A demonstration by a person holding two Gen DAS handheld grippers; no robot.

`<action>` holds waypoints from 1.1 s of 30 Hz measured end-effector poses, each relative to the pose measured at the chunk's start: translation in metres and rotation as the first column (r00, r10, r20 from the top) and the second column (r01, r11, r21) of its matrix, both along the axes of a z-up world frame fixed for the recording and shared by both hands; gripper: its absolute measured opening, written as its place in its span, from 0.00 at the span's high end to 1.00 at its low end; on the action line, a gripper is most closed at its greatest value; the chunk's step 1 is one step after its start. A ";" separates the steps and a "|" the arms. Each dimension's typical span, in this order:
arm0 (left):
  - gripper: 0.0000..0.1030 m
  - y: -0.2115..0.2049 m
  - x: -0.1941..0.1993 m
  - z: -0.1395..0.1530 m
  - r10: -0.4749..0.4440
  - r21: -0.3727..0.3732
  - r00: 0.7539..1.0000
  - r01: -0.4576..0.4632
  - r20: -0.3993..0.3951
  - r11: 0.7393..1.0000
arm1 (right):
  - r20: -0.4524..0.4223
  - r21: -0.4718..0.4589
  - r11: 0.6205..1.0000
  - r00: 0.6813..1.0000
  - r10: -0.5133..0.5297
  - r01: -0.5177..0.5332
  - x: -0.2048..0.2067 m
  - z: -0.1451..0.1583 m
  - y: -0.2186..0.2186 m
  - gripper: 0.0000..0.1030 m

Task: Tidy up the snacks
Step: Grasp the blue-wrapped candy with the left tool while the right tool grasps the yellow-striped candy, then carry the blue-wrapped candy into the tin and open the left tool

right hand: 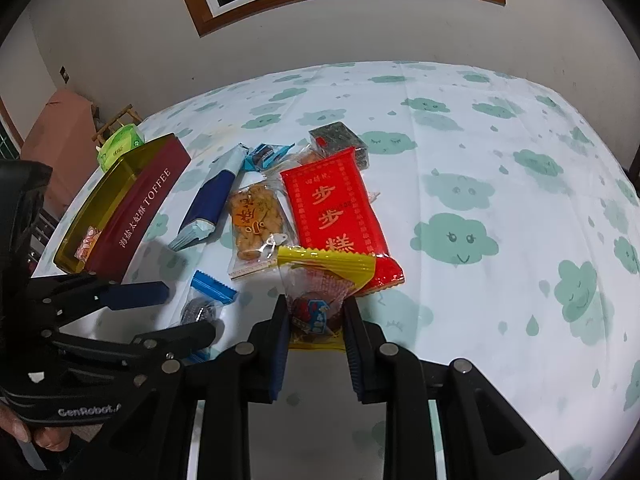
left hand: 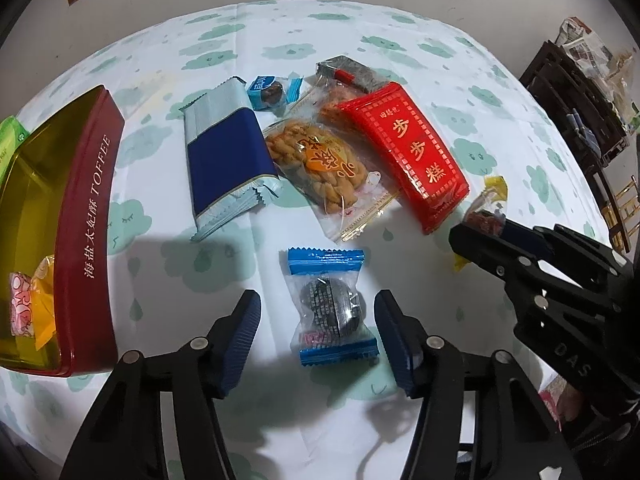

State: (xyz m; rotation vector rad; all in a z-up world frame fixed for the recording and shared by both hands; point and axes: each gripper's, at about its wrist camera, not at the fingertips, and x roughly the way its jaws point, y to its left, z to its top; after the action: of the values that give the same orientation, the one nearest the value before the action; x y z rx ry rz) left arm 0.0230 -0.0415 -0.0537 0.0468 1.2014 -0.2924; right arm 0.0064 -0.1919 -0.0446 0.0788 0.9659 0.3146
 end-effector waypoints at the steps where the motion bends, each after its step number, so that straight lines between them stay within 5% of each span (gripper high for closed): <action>1: 0.50 -0.001 0.000 0.000 -0.003 -0.001 1.000 0.003 -0.001 1.000 | -0.001 0.003 1.000 1.000 0.000 0.000 -0.001 -0.001 -0.001 0.75; 11: 0.75 -0.005 0.003 -0.004 -0.014 0.008 1.000 0.014 -0.013 1.000 | -0.011 0.025 1.000 1.000 -0.003 0.003 0.001 -0.003 -0.005 0.75; 33: 0.79 0.013 -0.011 0.026 -0.012 -0.011 0.999 0.012 0.053 1.000 | 0.005 0.006 1.000 1.000 -0.004 0.004 -0.002 0.004 0.004 0.75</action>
State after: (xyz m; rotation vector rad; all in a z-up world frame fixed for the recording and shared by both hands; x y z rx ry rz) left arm 0.0121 -0.0290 -0.0277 0.0517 1.1468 -0.3068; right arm 0.0046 -0.1884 -0.0411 0.0852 0.9601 0.3135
